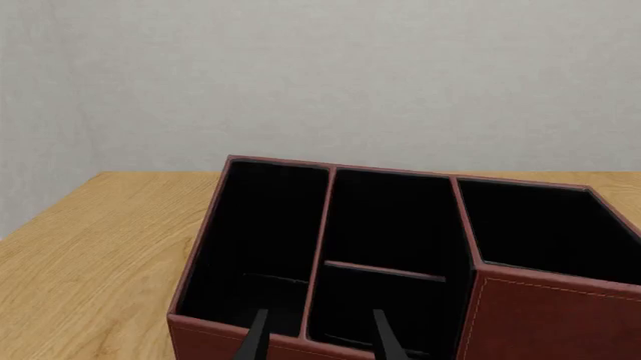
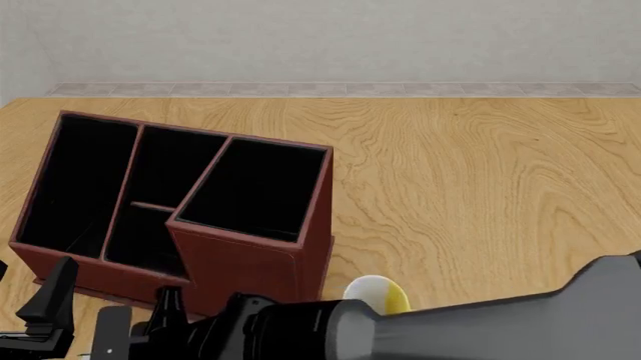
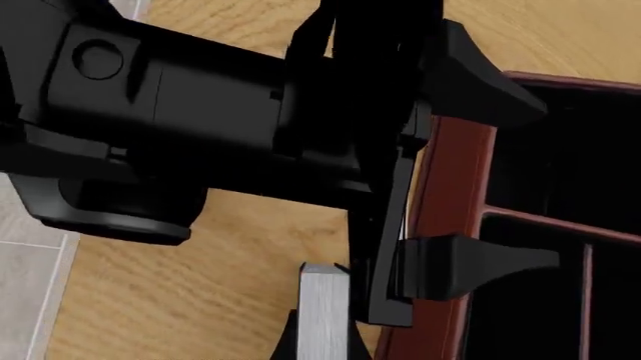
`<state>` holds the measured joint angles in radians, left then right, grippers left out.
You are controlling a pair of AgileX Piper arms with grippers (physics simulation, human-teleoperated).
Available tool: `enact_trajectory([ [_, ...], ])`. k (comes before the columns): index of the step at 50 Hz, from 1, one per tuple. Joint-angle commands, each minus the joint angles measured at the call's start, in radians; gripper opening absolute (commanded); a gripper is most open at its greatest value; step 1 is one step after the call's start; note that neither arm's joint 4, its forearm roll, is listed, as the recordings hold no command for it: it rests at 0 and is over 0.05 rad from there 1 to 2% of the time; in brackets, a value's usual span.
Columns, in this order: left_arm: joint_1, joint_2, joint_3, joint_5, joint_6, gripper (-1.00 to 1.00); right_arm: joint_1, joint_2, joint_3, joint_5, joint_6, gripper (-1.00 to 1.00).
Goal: Pick up the book and place it in the right compartment of the caddy.
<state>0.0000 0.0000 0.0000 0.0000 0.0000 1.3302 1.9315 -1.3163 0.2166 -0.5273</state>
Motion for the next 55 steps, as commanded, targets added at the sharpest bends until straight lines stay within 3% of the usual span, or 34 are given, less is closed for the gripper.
enact_trajectory([
  [1,0.0,0.0,0.0,0.0,0.0,1.0,0.015,-0.053,-0.007,0.01,0.024,-1.0],
  [25,0.0,0.0,0.0,0.0,0.0,1.0,0.065,-0.18,0.054,0.062,-0.002,-1.0],
  [36,0.0,0.0,0.0,0.0,0.0,1.0,0.084,-0.196,0.103,0.036,0.048,-1.0],
  [55,0.0,0.0,0.0,0.0,0.0,1.0,0.064,-0.282,0.19,0.025,0.054,-1.0],
])
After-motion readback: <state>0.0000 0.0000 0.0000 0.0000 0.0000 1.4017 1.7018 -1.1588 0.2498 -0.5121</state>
